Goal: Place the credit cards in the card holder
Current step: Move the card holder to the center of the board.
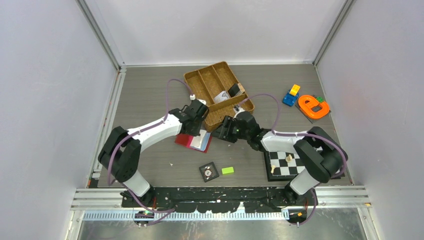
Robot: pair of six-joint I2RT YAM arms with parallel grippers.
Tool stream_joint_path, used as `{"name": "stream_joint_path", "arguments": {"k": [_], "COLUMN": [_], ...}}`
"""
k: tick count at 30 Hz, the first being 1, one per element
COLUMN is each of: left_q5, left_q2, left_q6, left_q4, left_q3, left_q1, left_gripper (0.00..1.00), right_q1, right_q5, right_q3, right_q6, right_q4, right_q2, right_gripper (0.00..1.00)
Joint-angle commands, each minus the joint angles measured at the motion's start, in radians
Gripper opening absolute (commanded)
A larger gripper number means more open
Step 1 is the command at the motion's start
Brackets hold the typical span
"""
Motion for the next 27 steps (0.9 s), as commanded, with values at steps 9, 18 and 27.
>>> {"name": "stream_joint_path", "arguments": {"k": [9,18,27], "left_q5": [0.100,0.213,0.254], "left_q2": [-0.123,-0.122,-0.111], "left_q6": [0.017,-0.007,-0.030], "left_q4": [0.065,0.109,0.158], "left_q3": [-0.083,-0.147,-0.191], "left_q1": [0.192,0.312,0.328], "left_gripper": [0.52,0.57,0.51], "right_q1": [0.034,0.044,0.049], "right_q5": [-0.020,-0.025,-0.021], "right_q3": [0.112,0.130,0.154], "right_q6": [0.076,0.081,0.079], "right_q4": [0.182,0.202,0.209], "right_q2": [0.192,0.237,0.296], "right_gripper": [0.51,0.46,0.43]}}
